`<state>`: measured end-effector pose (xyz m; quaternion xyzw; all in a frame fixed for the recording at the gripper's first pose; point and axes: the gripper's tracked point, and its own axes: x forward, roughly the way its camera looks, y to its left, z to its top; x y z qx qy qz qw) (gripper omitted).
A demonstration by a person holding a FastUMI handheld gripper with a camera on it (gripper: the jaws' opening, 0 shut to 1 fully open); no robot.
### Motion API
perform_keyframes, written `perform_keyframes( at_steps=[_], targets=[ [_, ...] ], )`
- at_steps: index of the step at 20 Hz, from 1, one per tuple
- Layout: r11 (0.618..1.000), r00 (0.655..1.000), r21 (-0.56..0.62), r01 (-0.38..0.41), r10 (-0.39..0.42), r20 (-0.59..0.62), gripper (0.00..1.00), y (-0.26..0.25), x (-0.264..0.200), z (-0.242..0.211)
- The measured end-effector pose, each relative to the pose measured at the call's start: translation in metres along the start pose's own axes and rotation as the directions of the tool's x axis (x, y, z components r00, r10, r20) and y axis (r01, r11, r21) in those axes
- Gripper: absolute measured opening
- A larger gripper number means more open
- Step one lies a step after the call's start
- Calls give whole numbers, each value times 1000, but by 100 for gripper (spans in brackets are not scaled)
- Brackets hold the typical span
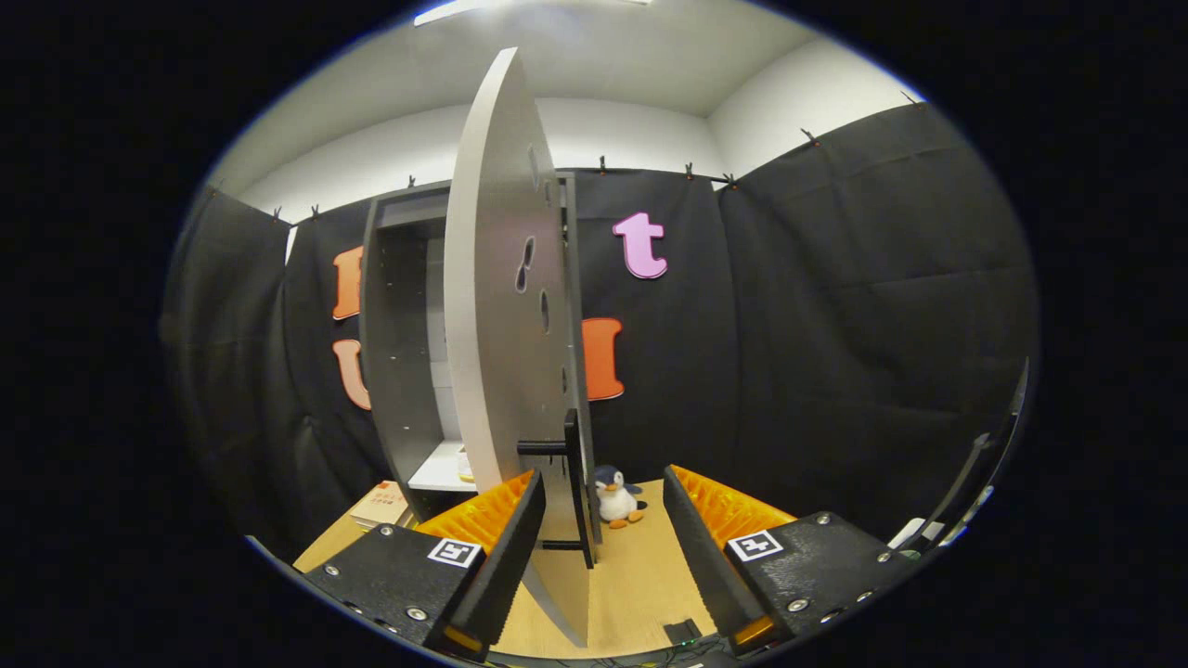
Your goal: Open the shoe cabinet door, grab the shoes and put them into the shoe cabinet, then close the shoe cabinet door.
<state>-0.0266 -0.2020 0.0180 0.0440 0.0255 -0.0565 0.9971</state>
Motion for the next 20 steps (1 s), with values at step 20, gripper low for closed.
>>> perform_keyframes(
  at_steps=[20],
  targets=[
    [915, 917, -63, -398, 397, -27, 86, 245, 118, -13]
  ],
)
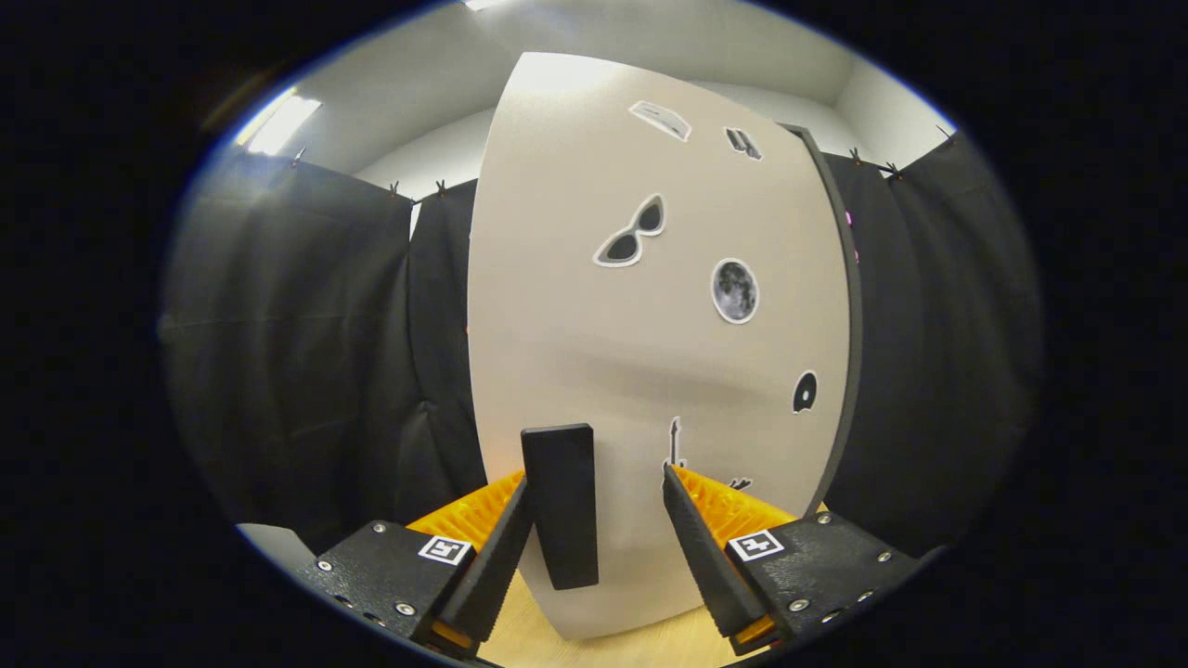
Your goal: Open the shoe cabinet door, grab the shoes and put them into the shoe cabinet, then close the shoe cabinet door.
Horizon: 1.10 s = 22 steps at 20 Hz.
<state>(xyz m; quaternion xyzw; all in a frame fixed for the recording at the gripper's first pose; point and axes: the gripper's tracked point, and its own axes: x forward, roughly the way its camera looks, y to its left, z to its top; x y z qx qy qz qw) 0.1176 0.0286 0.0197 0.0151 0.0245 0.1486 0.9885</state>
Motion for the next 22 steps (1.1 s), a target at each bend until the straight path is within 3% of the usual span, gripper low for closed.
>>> perform_keyframes(
  at_steps=[2, 10, 14, 19, 22],
  targets=[
    [1000, 1000, -22, 13, -13, 14, 85, 6, 13, 1],
    [996, 1000, 84, 5, -6, 7, 84, 7, 52, -7],
    [998, 1000, 61, 15, -16, 13, 84, 14, 77, -3],
    [995, 996, -48, 92, -91, 17, 87, 12, 109, 0],
    [995, 996, -31, 93, -92, 9, 89, 12, 109, -1]
  ],
)
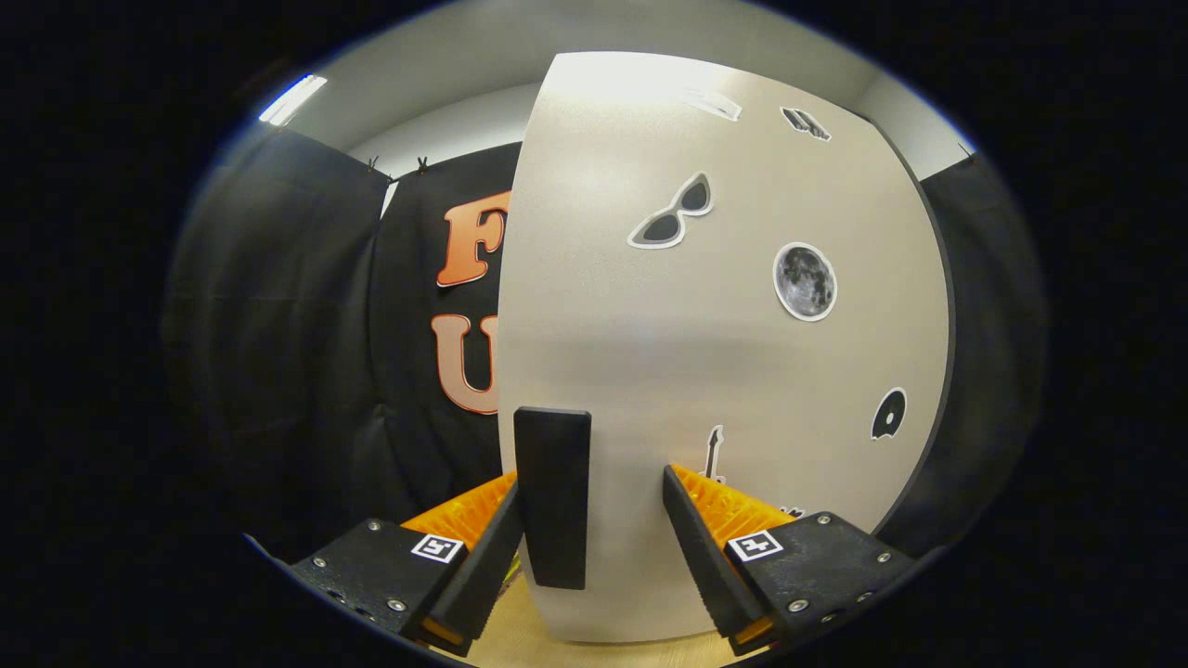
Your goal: Open the shoe cabinet door, grab the shoes and put them into the shoe cabinet, then close the shoe cabinet door.
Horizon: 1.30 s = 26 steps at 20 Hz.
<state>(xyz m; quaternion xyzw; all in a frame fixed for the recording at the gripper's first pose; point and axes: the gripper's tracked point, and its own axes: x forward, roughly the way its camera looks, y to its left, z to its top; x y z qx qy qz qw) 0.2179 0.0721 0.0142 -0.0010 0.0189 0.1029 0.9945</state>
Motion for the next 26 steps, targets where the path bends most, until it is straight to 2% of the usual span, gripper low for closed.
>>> perform_keyframes(
  at_steps=[6, 11, 20, 26],
  targets=[
    [997, 999, 79, -26, 27, -17, 89, 2, -11, 5],
    [998, 1000, 61, -14, 14, -9, 88, 0, -54, 13],
    [996, 996, 16, 85, -85, 17, 89, -23, -154, 23],
    [989, 989, 13, 150, -150, 13, 89, -35, -220, 14]
  ],
)
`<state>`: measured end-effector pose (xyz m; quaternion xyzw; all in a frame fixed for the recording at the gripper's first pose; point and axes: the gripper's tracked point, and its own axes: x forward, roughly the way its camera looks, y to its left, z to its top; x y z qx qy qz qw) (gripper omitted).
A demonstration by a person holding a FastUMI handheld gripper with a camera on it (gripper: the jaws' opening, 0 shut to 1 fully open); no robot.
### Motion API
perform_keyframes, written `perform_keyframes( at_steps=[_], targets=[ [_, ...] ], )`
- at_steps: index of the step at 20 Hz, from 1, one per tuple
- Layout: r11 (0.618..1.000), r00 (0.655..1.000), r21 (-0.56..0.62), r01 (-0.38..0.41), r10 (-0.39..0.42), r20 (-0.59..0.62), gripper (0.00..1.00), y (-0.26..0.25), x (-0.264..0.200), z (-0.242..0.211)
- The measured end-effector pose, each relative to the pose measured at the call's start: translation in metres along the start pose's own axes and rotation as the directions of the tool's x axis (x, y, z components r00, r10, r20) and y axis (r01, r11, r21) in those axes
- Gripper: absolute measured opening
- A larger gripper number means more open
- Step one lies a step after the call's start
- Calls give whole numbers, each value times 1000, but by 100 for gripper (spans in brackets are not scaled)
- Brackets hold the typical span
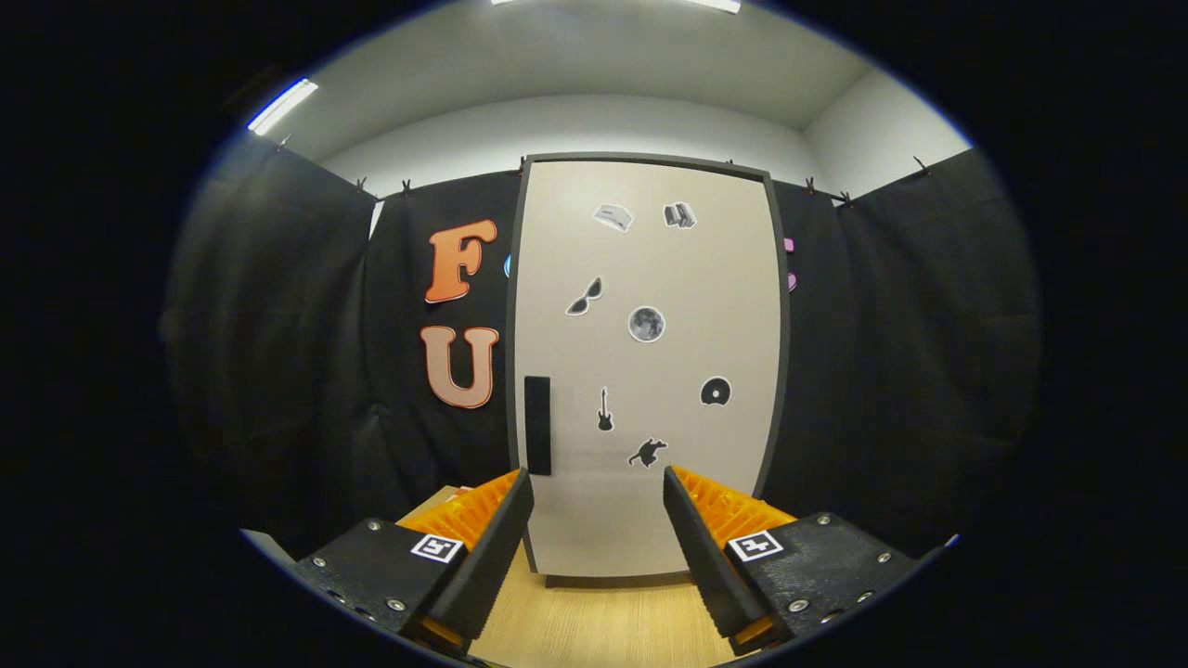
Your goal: Open the shoe cabinet door, grab the shoes and put them into the shoe cabinet, then close the shoe cabinet door.
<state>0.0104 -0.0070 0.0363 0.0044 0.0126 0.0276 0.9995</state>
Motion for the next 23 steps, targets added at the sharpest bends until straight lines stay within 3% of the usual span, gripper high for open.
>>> perform_keyframes(
  at_steps=[8, 23],
  targets=[
    [997, 997, 9, 75, -75, 7, 89, -20, -53, -3],
    [996, 996, 35, 82, -83, 30, 90, -22, -81, 4]
  ],
)
